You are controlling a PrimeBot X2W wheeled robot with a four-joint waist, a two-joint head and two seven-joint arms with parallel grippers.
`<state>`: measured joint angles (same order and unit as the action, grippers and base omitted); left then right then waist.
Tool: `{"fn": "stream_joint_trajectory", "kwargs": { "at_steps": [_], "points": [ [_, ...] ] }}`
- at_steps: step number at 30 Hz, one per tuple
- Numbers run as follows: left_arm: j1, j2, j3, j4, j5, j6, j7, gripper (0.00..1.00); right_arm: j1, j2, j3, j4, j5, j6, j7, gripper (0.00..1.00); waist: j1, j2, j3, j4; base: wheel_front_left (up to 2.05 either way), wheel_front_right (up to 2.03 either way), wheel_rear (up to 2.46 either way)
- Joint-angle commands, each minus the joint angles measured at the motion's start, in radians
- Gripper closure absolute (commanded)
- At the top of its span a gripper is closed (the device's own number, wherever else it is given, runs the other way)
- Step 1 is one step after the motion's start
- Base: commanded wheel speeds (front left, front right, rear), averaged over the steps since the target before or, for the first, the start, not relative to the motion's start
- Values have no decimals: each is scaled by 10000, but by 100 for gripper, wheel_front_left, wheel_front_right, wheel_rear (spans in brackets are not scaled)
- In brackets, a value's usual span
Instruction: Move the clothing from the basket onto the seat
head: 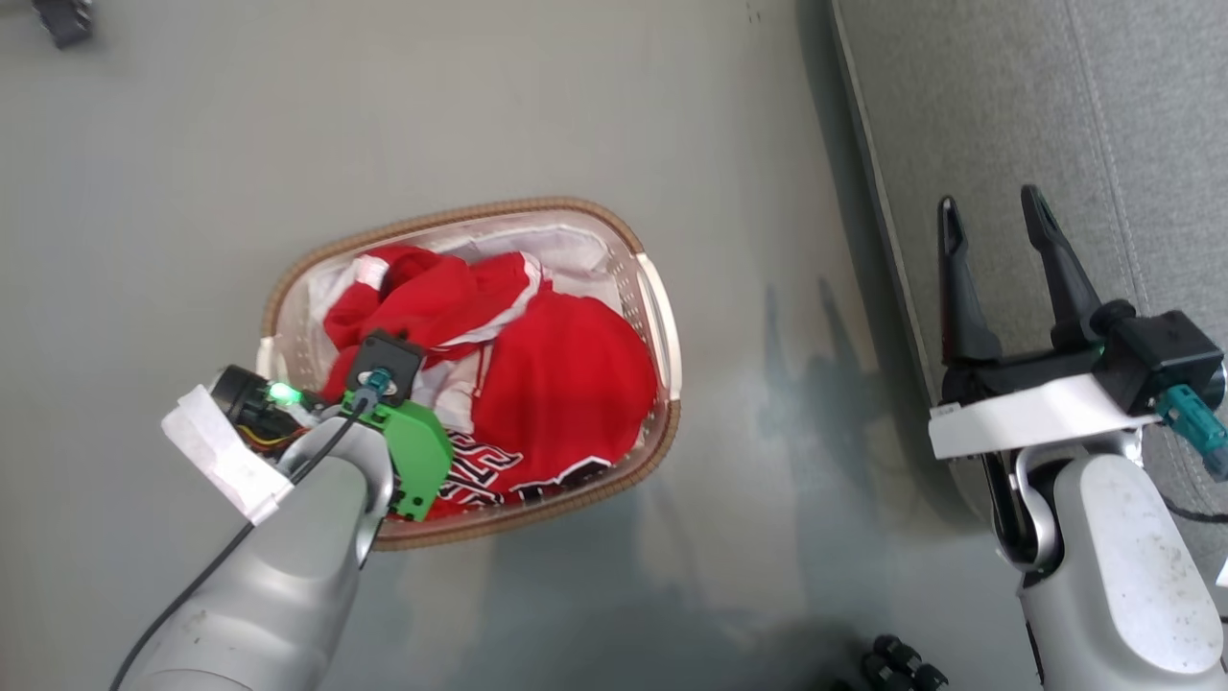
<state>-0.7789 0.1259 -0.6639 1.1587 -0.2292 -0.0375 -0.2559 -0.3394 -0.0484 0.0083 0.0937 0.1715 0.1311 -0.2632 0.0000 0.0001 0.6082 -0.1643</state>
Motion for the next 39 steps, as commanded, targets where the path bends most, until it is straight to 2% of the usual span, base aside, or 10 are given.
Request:
{"fn": "stream_joint_trajectory", "kwargs": {
  "at_steps": [1,9,16,21,27,35,39],
  "points": [
    [184,-57,1,-147,-30,-62,-45,100,191,-38,-75,76,-109,-6,-25,0,0,-1,-857,500,0,0,0],
    [606,-294,-135,-1725,-232,-510,-94,100,995,-39,-378,535,-485,-6,-25,0,0,-1,-2708,1012,0,0,0],
    [436,-222,-549,-2708,-345,-819,-19,100,1809,-36,-418,828,-717,-6,-25,0,0,-1,-4324,1243,0,0,0],
    [36,-29,-761,-3469,-673,-921,426,100,2256,-38,-262,953,-768,-6,-25,0,0,-1,-5249,1303,0,0,0],
    [-771,332,-1689,-4679,-1486,-926,1207,100,2435,-41,95,1046,-1039,-6,-25,0,0,-1,-5803,1340,0,0,0],
    [-2117,837,-2119,-5834,-2977,-918,1938,100,2030,-38,301,1084,-1258,-6,-25,0,0,-1,-6114,1250,0,0,0],
    [-2647,951,-2240,-6138,-3356,-919,2162,100,1868,-39,518,1121,-1220,-6,-25,0,0,-1,-6182,1185,0,0,0]
  ]
}}
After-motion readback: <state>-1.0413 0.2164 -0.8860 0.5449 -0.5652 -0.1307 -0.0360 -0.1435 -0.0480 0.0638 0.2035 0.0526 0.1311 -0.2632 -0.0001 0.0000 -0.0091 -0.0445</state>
